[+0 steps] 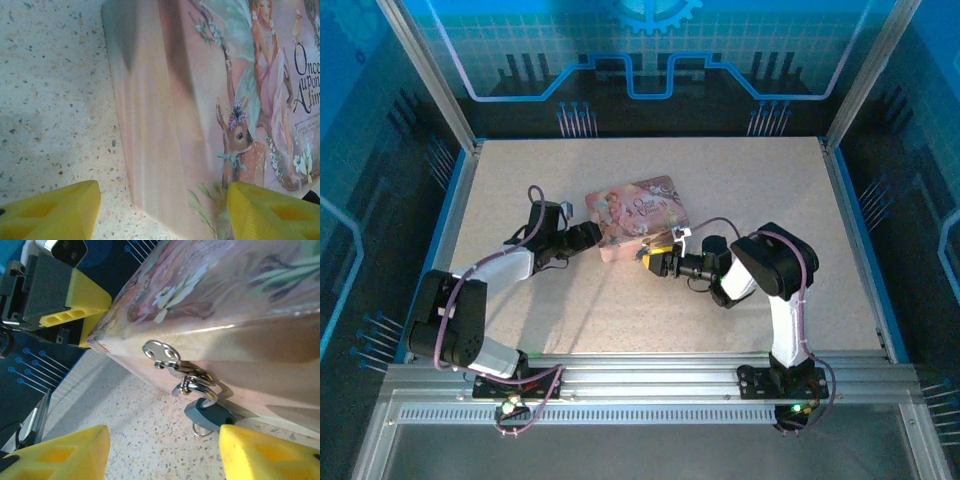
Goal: Unlock the padlock with the key
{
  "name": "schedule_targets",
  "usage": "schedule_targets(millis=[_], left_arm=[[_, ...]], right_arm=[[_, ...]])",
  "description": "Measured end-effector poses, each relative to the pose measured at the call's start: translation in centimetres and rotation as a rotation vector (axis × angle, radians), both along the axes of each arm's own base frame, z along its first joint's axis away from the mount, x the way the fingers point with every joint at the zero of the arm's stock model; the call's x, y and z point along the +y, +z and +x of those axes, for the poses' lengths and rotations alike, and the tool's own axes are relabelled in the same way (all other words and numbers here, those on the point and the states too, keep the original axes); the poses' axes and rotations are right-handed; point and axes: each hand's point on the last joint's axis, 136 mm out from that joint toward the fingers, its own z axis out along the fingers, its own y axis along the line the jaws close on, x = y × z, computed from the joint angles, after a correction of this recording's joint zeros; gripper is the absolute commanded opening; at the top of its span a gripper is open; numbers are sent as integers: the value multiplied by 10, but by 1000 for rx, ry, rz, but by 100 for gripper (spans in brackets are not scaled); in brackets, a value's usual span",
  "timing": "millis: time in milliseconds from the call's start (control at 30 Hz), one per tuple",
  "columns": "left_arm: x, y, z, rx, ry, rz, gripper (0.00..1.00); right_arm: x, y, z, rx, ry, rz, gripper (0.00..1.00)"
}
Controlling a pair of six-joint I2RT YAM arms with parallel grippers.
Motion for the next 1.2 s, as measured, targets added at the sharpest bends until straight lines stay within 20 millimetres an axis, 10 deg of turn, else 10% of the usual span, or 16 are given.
schedule_targets(millis=[600,1200], left_arm=[[-8,0,-7,6,-20,5,68],[-9,0,-7,6,-22,7,68]], right_arm=[[3,11,17,8,-56,23,73],[16,8,23,11,-35,34,62]])
